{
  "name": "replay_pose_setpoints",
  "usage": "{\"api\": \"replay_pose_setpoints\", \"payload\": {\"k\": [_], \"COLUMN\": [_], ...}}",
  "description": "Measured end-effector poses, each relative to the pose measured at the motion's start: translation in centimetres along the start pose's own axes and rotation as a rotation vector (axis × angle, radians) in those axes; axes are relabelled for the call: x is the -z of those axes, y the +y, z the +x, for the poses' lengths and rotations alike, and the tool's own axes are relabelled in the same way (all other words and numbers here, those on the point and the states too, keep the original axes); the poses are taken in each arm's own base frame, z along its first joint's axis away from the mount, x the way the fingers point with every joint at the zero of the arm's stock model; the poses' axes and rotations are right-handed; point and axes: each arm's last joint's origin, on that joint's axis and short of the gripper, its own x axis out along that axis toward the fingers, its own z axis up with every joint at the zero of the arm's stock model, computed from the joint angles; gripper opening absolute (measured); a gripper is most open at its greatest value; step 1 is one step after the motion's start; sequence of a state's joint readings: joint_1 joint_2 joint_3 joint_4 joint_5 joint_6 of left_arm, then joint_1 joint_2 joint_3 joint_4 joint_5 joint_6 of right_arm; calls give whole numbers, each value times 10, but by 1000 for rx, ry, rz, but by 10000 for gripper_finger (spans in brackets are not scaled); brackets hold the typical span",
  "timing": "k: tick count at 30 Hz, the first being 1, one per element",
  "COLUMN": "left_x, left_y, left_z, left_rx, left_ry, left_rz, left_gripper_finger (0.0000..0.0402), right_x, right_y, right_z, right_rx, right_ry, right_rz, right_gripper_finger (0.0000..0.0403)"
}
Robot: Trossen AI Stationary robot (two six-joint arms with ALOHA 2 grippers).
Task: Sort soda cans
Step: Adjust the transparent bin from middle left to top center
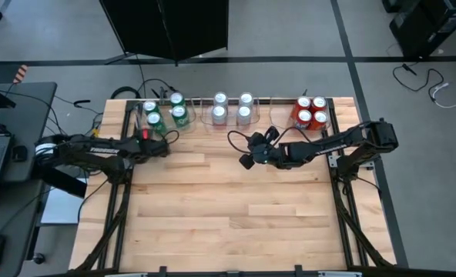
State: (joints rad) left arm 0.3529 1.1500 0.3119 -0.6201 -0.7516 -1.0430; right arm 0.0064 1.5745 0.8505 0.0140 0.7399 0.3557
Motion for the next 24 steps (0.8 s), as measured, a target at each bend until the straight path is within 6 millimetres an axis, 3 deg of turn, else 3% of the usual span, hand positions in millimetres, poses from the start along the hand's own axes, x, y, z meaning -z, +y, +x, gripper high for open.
{"api": "replay_pose_setpoints", "payload": {"k": [13, 24], "left_x": [-33, -53], "left_y": [13, 11], "left_z": [29, 27], "left_rx": [-62, -21], "left_ry": [13, 7], "left_rz": [-20, 98], "left_gripper_finger": [1, 2], "right_x": [2, 4], "right_y": [6, -1], "right_z": [-5, -1], "right_rx": [-21, 10], "right_ry": [-4, 28], "right_rz": [-13, -65], "right_gripper_finger": [0, 0]}}
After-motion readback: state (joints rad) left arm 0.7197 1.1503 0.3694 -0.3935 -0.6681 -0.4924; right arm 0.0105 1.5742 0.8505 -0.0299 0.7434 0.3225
